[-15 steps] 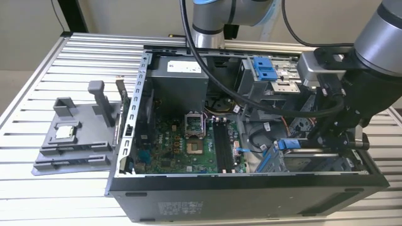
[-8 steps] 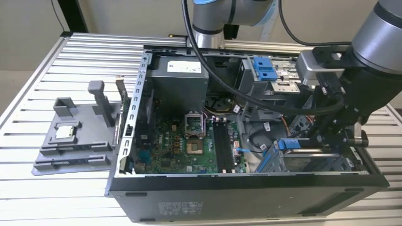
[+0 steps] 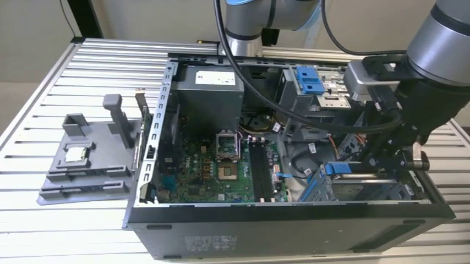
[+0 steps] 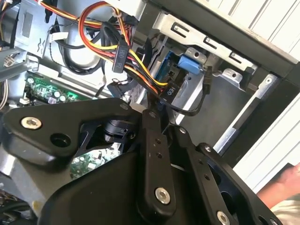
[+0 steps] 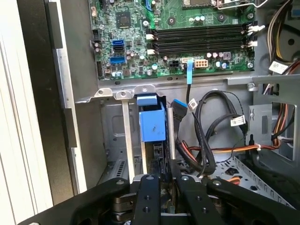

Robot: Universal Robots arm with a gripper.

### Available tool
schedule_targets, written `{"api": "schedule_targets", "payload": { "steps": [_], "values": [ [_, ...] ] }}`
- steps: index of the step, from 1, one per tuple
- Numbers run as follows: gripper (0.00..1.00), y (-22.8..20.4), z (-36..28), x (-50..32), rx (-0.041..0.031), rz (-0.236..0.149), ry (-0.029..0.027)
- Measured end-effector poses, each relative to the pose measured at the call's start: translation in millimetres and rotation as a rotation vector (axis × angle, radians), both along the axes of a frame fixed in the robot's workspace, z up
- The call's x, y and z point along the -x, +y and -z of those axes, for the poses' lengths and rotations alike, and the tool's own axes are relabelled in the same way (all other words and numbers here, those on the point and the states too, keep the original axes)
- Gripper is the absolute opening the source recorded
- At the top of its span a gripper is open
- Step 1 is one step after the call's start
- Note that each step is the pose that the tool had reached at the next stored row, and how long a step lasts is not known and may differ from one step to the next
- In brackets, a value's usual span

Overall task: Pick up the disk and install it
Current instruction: 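Insert the first disk wire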

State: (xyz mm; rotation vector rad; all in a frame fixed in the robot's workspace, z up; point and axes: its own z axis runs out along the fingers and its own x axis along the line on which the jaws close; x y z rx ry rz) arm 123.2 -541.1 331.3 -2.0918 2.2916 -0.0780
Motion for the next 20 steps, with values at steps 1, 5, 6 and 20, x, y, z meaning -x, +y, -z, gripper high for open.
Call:
{"api": "schedule_targets", "payload": {
  "steps": [1, 5, 6, 20],
  "values": [
    [0.0, 0.6, 0.4, 0.0, 0.0043, -0.002, 0.0],
    [0.0, 3.6, 2.3, 0.0, 0.0211, -0.01, 0.0],
    [0.0, 4.2, 2.5, 0.0, 0.0236, -0.011, 0.0001],
    [0.0, 4.5, -0.1, 0.0, 0.0224, -0.011, 0.0]
  ]
}}
